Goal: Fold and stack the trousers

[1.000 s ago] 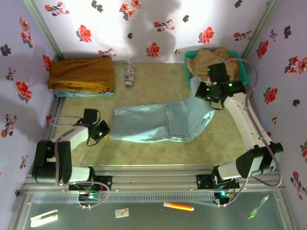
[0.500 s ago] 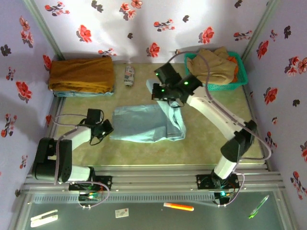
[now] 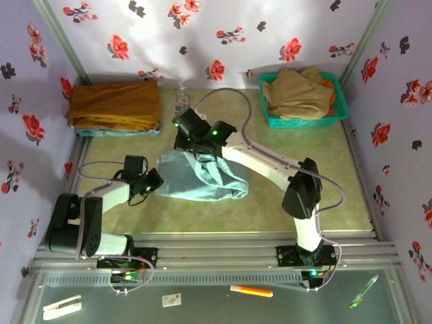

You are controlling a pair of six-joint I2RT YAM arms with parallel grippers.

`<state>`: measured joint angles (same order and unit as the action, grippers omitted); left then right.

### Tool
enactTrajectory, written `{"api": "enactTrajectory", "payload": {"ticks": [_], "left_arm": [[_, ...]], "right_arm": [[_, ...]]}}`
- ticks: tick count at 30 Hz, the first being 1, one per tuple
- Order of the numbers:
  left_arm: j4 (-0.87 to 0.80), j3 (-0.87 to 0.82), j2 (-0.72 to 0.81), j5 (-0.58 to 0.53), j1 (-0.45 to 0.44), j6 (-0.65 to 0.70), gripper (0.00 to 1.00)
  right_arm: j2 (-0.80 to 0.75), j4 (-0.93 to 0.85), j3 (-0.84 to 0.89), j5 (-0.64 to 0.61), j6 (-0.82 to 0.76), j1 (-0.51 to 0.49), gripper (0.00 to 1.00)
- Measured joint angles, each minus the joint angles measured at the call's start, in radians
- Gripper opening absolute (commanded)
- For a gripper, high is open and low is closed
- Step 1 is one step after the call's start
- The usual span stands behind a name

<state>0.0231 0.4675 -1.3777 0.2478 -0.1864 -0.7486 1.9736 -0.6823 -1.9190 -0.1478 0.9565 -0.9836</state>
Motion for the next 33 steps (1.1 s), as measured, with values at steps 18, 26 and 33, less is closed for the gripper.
{"api": "enactTrajectory", "payload": {"ticks": [18, 26, 33], "left_arm": [[-0.080, -0.122, 0.253, 0.068, 0.088, -0.077, 0.59], [-0.444, -0.072, 0.589, 0.037, 0.212, -0.091, 0.63], [-0.586, 0.193, 0.519, 0.037, 0.177, -0.024, 0.41]], "right_arm": [[0.304, 0.151, -0.138, 0.079, 0.149, -0.114, 0.58], [0.113, 0.163, -0.093, 0.083, 0.109, -0.101, 0.60], [-0.350, 0.201, 0.336, 0.043, 0.043, 0.064, 0.19]]}}
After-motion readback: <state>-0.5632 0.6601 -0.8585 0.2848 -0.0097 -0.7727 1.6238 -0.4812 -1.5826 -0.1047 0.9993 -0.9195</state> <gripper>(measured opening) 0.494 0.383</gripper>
